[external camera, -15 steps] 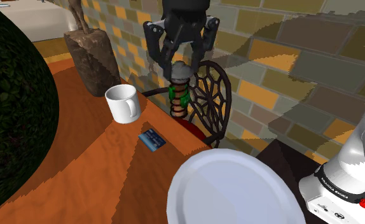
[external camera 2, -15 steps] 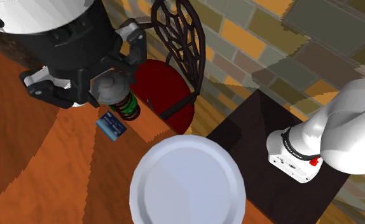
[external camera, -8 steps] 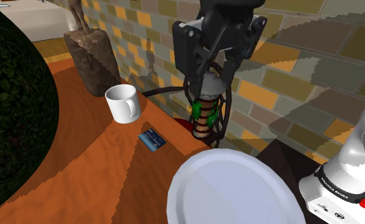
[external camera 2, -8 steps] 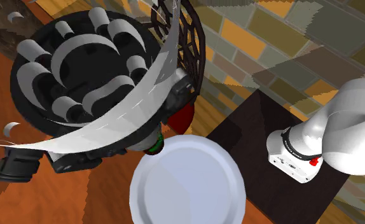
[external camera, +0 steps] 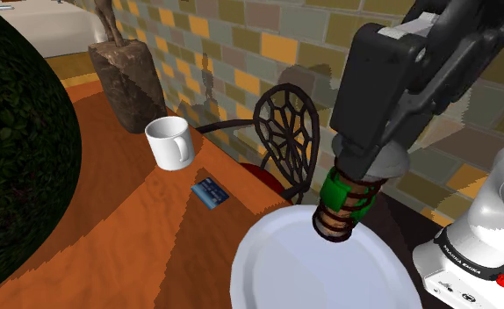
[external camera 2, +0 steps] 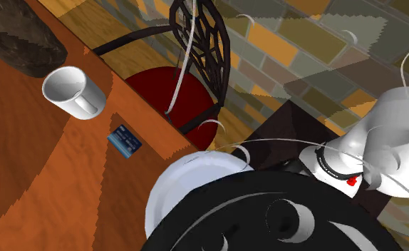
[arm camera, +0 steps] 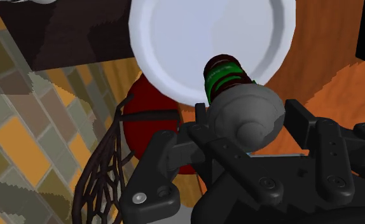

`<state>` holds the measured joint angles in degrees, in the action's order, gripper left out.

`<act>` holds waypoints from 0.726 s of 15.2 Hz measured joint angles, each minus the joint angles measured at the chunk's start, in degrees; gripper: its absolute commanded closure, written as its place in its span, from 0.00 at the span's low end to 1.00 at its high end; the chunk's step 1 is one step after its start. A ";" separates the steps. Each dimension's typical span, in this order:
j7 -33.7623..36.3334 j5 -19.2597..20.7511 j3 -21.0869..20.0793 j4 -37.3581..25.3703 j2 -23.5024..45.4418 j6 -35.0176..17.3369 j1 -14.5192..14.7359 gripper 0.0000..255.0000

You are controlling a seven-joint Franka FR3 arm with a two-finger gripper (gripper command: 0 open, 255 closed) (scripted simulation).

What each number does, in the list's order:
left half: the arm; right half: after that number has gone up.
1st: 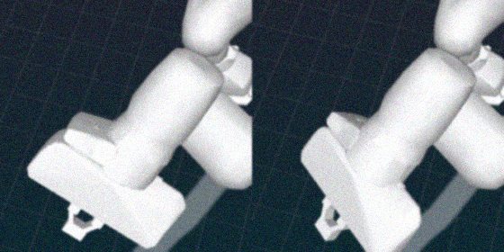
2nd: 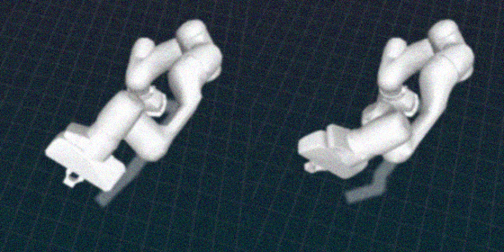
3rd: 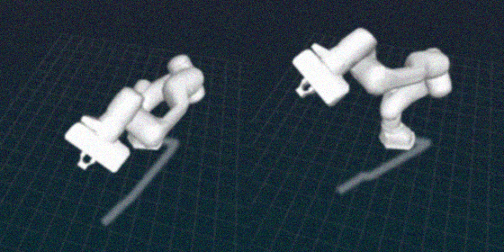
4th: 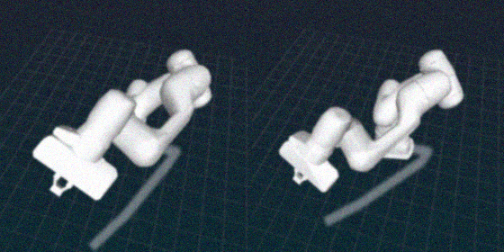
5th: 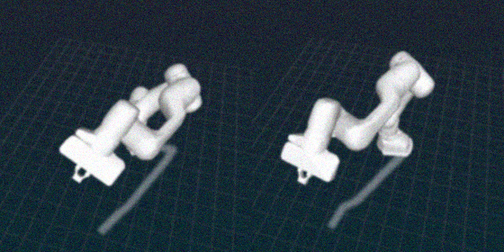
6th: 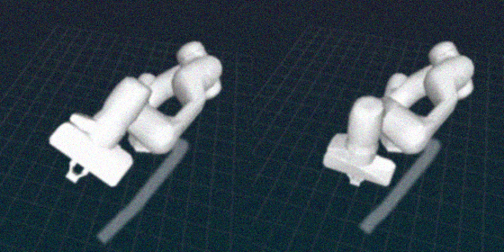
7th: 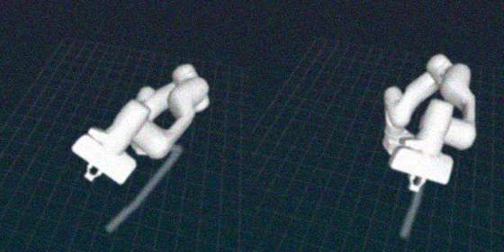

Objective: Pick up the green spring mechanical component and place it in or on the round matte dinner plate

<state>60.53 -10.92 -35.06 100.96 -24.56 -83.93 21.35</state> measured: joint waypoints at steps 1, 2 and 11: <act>0.58 -0.56 -0.27 0.73 -0.91 0.00 0.43 1.00; 0.77 -0.84 -0.40 1.46 -1.37 -0.34 0.64 1.00; 0.28 -2.53 -0.69 10.64 -4.43 -6.70 1.80 1.00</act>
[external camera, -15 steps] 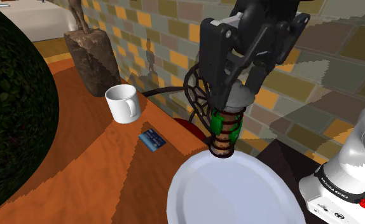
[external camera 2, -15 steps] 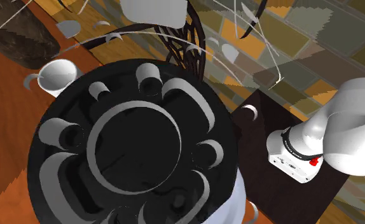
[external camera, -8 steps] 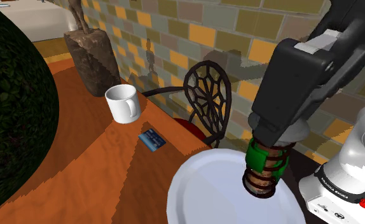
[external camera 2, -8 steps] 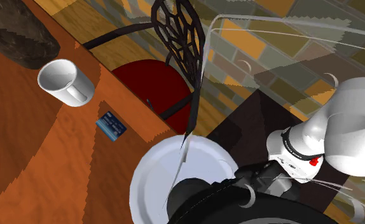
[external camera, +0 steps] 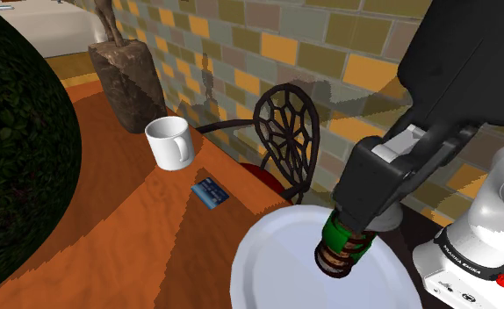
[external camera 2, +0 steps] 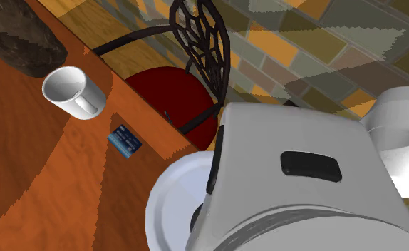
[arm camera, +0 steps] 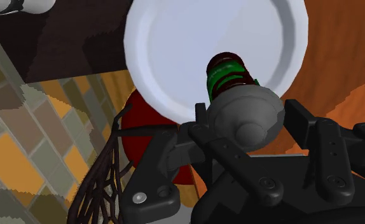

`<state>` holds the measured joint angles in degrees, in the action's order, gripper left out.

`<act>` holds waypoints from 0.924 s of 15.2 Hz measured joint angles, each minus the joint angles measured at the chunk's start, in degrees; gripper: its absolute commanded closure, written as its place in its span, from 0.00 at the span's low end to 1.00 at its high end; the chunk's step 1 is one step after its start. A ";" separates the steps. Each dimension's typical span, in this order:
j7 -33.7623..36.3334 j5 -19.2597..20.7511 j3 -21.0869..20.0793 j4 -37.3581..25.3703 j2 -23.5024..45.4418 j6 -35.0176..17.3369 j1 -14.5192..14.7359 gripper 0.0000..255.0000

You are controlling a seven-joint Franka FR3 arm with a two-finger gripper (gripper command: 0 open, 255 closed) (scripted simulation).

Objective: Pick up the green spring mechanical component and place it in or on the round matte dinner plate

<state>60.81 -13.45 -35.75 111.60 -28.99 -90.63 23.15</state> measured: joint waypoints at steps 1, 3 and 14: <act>-0.10 -0.11 -0.07 0.93 -0.16 -0.77 0.07 1.00; -0.17 -0.42 -0.22 2.64 -0.62 -2.08 0.28 1.00; -0.66 -1.87 -1.47 11.86 -2.05 -10.01 1.16 1.00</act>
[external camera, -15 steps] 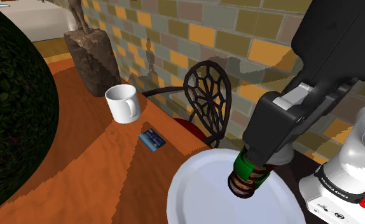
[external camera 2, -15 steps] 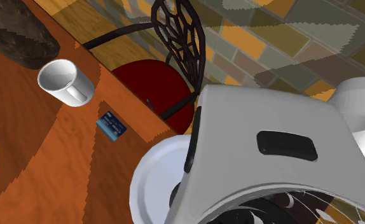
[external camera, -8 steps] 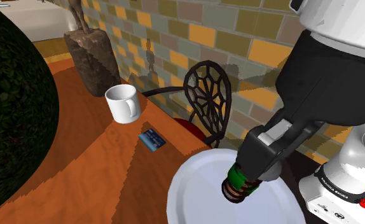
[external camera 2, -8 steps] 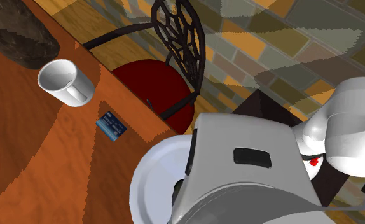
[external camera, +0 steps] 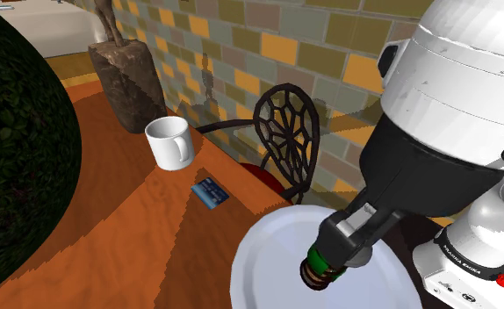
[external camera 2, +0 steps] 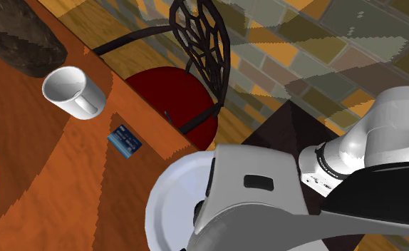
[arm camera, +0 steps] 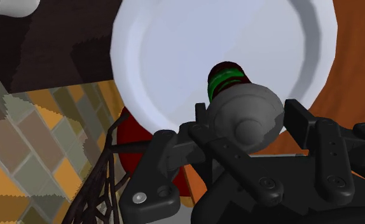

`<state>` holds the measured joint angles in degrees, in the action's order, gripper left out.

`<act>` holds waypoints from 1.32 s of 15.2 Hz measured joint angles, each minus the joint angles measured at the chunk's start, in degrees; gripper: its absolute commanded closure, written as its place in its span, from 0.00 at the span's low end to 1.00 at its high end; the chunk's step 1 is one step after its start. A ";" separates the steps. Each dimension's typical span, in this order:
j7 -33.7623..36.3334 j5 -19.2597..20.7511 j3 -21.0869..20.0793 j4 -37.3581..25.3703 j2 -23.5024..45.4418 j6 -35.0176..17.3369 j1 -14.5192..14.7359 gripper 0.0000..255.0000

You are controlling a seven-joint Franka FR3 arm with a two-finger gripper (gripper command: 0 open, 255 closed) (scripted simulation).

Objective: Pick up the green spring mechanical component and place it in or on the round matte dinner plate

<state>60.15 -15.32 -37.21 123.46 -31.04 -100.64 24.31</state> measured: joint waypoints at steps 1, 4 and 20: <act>0.01 -0.04 -0.08 0.29 0.00 -0.31 0.02 1.00; -0.02 -0.10 -0.11 0.59 -0.06 -0.56 0.05 1.00; 0.47 0.85 1.05 -6.57 0.44 6.09 -0.39 0.00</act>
<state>60.63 -14.47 -36.17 116.89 -30.60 -94.55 23.93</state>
